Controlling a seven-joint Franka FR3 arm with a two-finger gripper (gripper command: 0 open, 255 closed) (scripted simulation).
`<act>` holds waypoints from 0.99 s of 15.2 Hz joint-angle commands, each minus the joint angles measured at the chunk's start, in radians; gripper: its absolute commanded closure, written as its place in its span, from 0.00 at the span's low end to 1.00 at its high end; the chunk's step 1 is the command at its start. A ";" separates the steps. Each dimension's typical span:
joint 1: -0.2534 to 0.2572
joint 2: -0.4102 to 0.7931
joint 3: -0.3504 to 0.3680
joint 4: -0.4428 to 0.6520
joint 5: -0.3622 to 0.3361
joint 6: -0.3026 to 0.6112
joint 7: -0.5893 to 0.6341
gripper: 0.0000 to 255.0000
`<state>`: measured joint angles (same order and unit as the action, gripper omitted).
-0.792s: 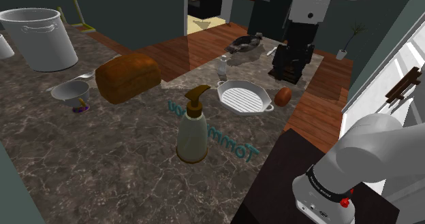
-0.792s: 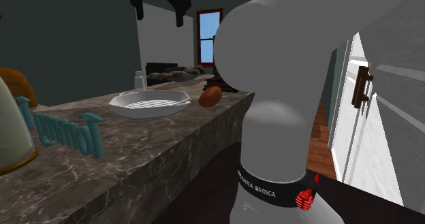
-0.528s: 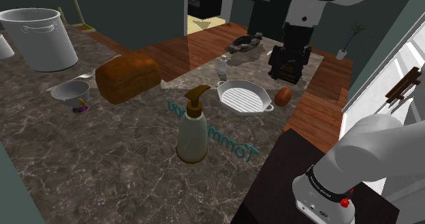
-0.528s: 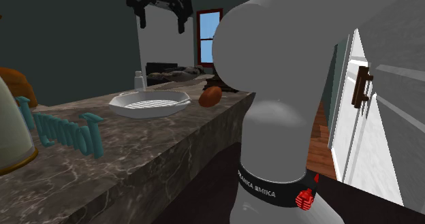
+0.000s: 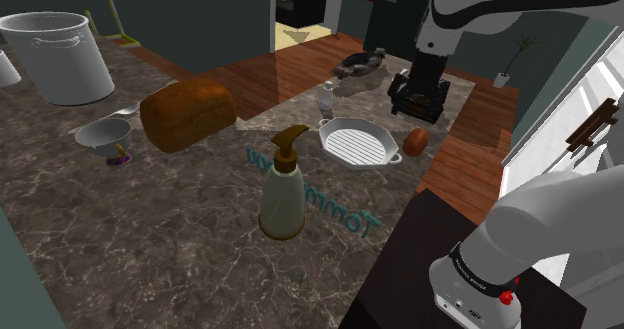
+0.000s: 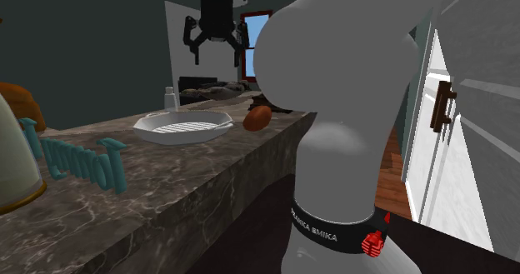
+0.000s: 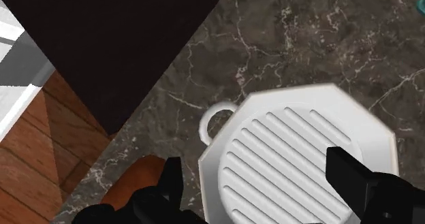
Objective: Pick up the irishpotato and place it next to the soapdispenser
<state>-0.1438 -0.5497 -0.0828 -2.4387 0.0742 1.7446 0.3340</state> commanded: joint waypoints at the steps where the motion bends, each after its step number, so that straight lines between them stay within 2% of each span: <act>1: -0.032 0.034 -0.018 -0.008 -0.004 0.054 0.036 0.00; 15: -0.237 0.285 -0.172 -0.026 -0.004 0.401 0.245 0.00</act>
<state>-0.3679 -0.2913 -0.2422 -2.4678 0.0655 2.1148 0.5658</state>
